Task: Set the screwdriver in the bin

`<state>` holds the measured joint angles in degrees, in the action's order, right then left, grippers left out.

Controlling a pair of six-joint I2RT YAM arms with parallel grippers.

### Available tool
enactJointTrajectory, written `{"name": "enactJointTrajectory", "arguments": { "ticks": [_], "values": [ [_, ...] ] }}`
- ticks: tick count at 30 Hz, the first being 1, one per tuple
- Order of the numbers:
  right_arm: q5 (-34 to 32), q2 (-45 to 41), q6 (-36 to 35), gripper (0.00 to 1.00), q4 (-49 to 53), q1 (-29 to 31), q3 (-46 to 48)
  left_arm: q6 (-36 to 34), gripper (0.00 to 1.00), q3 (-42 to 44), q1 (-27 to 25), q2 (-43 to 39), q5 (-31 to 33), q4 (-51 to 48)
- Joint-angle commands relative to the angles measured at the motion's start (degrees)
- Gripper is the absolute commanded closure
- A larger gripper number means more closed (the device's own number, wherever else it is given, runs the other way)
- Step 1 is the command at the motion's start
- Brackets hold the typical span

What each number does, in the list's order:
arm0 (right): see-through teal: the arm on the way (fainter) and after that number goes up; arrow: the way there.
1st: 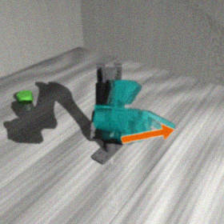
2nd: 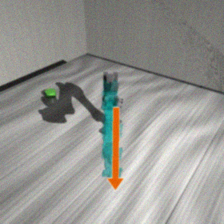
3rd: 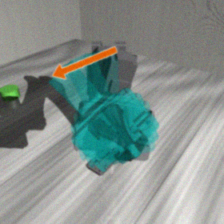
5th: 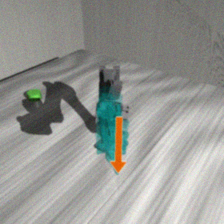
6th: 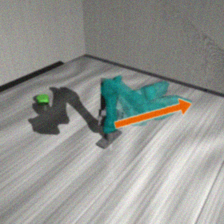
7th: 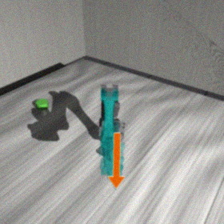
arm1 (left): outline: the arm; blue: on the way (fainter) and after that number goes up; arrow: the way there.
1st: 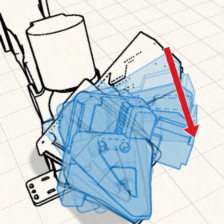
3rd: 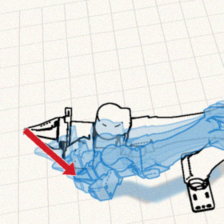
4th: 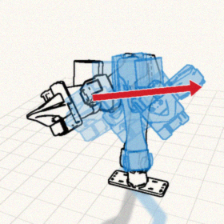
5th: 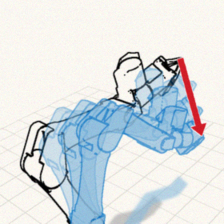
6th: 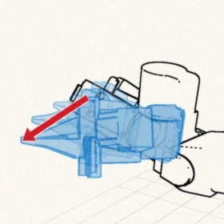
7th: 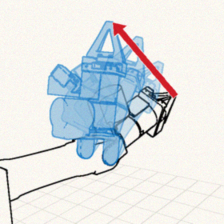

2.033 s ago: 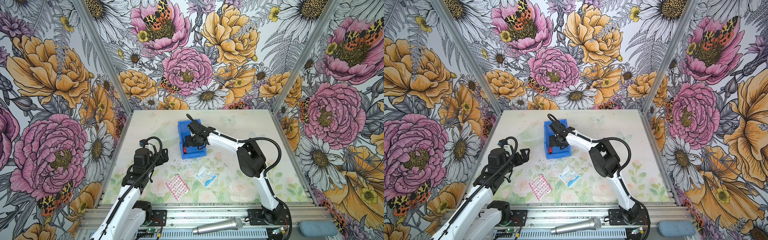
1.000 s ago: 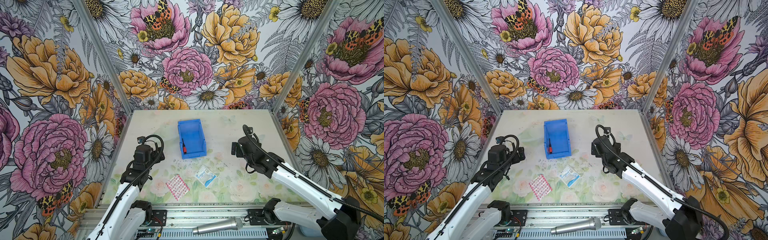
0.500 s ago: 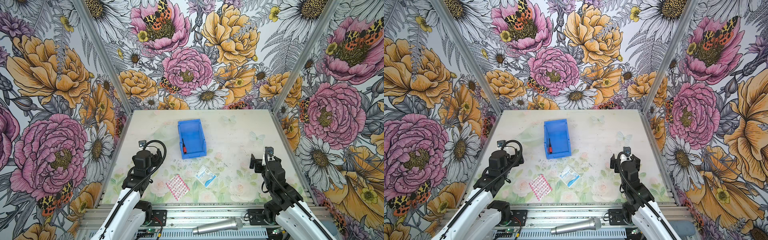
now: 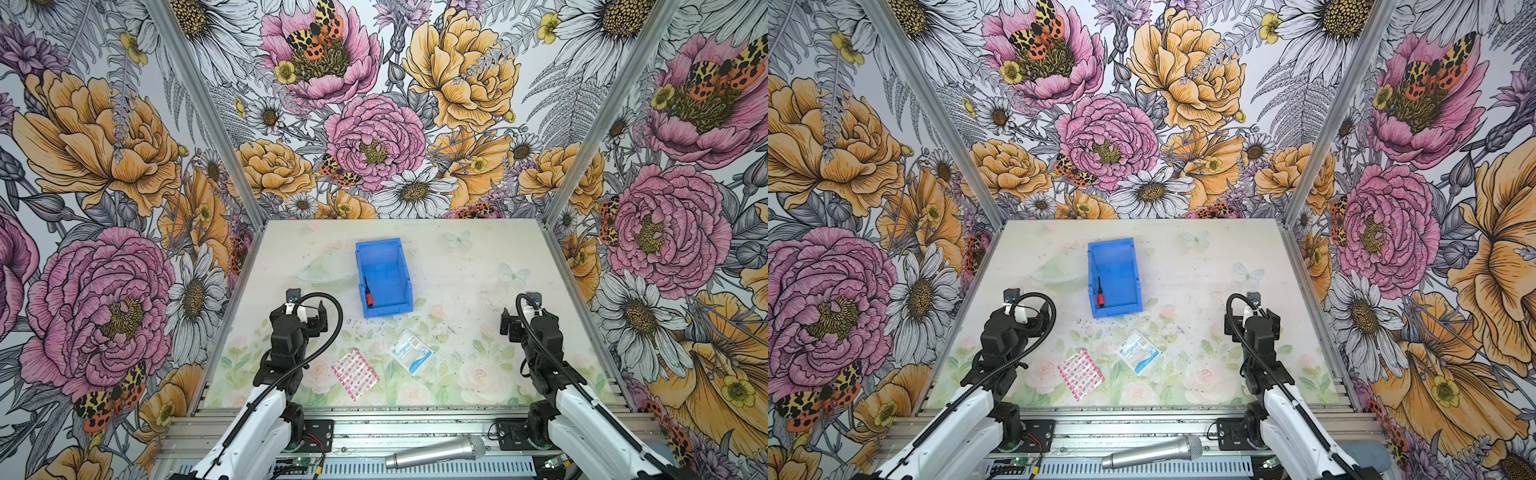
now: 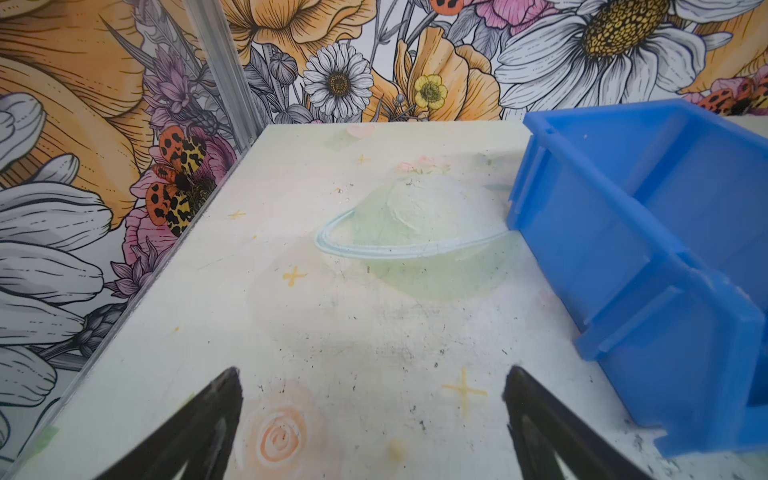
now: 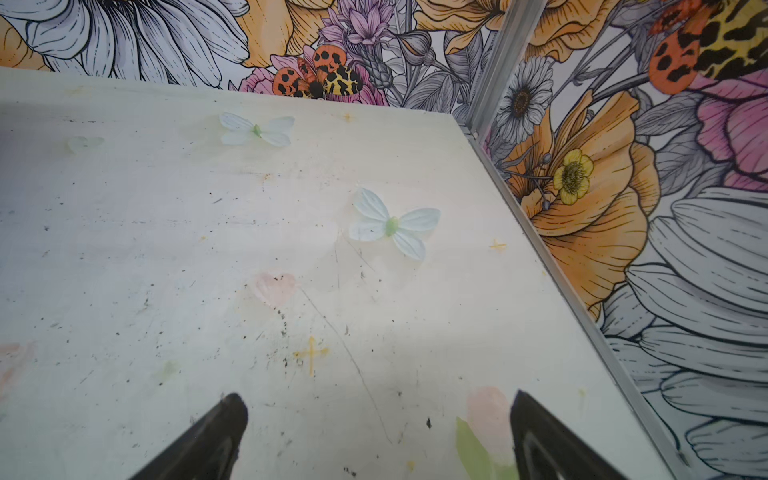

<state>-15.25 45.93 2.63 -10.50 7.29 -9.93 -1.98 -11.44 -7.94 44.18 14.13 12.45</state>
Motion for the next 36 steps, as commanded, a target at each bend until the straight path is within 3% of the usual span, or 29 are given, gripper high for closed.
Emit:
{"name": "enactJointTrajectory", "arguments": {
  "ticks": [1,7,16,18,23,26,28,36],
  "values": [
    [5.67,7.17,-1.66,0.01,-14.35,-1.75,-1.85,-1.66,0.01,0.69,1.21,5.19,-0.09,12.18],
    [11.93,22.13,-2.63,0.01,-26.83,-4.65,-6.03,-4.06,0.01,-3.14,2.05,18.44,-3.66,21.33],
    [15.57,38.27,-1.57,0.01,-38.5,-7.29,-11.03,-4.68,0.01,-9.97,2.84,34.99,-5.19,32.13],
    [15.89,39.03,-1.58,0.01,-38.67,-7.29,-11.12,-4.22,0.01,-9.85,3.04,38.38,-5.86,36.21],
    [16.55,42.13,-1.51,0.01,-42.97,-7.68,-10.73,-0.74,0.01,-12.94,5.07,41.42,-2.95,33.6],
    [9.91,42.29,1.82,0.01,-38.24,-8.13,-13.2,1.87,0.01,-11.89,7.91,42.96,-6.37,36.01],
    [10.52,42.31,2.0,0.01,-38.28,-8.66,-13.1,1.17,0.01,-9.74,7.58,44.99,-6.42,42.85],
    [10.51,42.14,2.19,0.0,-38.08,-8.66,-13.1,0.4,0.01,-9.82,6.39,44.44,-5.04,41.63]
  ]
}}
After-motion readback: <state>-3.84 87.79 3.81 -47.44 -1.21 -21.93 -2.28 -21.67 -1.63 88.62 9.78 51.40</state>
